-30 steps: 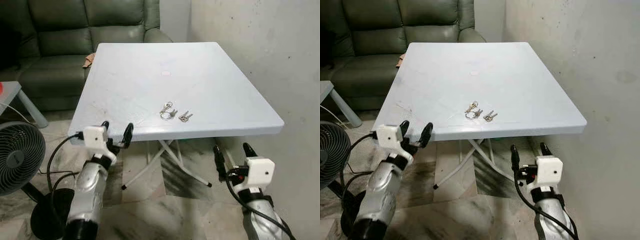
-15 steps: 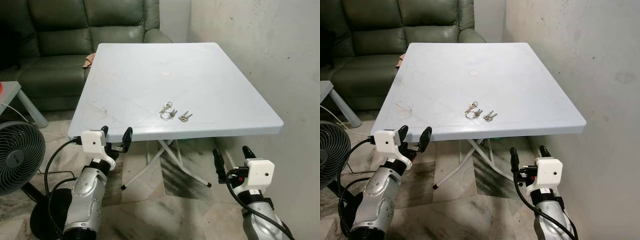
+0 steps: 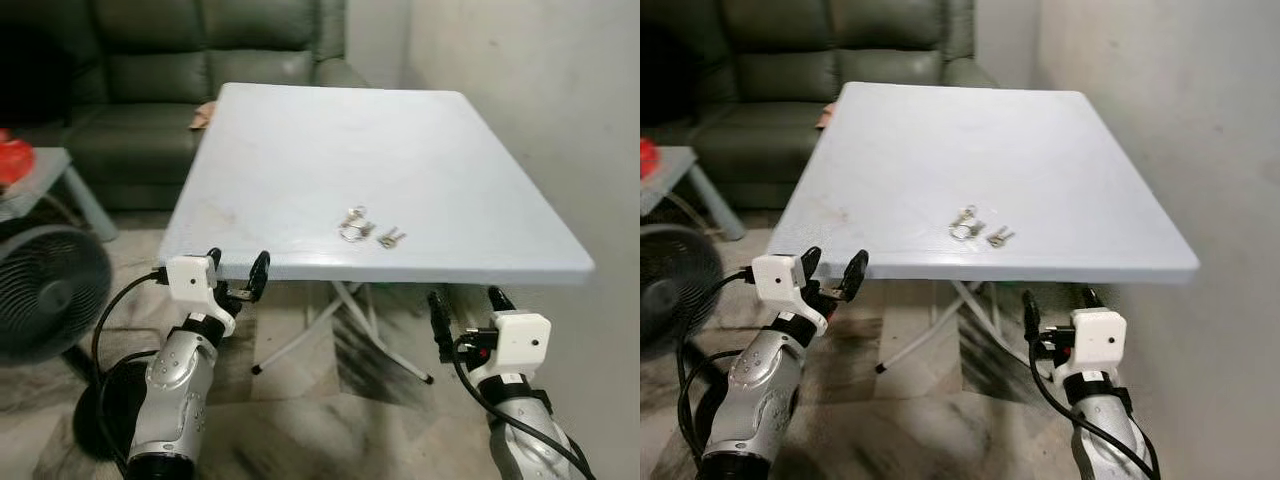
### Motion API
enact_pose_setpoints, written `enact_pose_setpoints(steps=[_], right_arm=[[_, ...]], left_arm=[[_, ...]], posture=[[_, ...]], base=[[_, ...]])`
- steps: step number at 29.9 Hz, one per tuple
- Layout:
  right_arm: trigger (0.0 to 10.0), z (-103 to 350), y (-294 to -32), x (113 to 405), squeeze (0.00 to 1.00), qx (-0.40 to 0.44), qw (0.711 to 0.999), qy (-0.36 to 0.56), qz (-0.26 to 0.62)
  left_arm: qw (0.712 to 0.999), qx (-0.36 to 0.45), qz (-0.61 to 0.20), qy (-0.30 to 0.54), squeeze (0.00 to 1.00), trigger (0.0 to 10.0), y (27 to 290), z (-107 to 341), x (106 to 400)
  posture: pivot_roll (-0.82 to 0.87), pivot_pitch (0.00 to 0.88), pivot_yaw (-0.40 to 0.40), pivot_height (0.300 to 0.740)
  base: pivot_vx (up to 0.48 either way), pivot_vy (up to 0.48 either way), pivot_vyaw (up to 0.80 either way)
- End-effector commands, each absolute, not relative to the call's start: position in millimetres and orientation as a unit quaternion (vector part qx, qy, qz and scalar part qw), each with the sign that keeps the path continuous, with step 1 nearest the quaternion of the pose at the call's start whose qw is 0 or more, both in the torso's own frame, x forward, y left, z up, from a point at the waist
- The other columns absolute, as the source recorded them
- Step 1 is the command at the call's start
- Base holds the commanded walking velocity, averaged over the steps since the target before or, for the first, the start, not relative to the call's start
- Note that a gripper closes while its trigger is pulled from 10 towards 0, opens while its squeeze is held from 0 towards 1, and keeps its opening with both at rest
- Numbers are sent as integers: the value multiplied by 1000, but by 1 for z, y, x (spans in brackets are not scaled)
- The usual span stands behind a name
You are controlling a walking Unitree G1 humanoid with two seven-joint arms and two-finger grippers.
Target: Hang keys on a hook
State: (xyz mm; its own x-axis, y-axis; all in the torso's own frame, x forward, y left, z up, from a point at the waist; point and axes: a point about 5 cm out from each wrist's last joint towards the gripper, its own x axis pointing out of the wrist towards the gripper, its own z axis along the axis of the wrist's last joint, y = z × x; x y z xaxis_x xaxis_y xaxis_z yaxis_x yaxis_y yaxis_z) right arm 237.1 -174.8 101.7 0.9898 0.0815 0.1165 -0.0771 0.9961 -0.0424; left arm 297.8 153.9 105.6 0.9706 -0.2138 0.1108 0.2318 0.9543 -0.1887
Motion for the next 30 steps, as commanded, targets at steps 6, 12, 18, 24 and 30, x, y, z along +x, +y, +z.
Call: enact_pose_setpoints(steps=[6, 12, 18, 24, 30], right_arm=[[10000, 105, -176, 237, 0, -23, 997, -61, 35], [10000, 107, -175, 236, 0, -2, 997, -67, 37], [10000, 107, -174, 236, 0, -3, 997, -65, 39], [10000, 107, -174, 237, 0, 0, 997, -65, 41], [10000, 107, -173, 238, 0, 2, 997, -66, 42]], left_arm=[[987, -99, -121, -41, 0, 10000, 151, 107, 297], [986, -100, -127, -35, 0, 10000, 150, 107, 297], [986, -103, -128, -33, 0, 10000, 149, 107, 297], [985, -105, -130, -32, 0, 10000, 149, 107, 298], [985, -105, -132, -32, 0, 10000, 149, 107, 298]], posture=[[-42, 0, 8, 740], [-43, 0, 8, 740], [-42, 0, 8, 740], [-41, 0, 7, 740], [-41, 0, 9, 740]], base=[[0, 0, 800], [0, 0, 533], [0, 0, 0], [81, 0, 0], [276, 0, 0]])
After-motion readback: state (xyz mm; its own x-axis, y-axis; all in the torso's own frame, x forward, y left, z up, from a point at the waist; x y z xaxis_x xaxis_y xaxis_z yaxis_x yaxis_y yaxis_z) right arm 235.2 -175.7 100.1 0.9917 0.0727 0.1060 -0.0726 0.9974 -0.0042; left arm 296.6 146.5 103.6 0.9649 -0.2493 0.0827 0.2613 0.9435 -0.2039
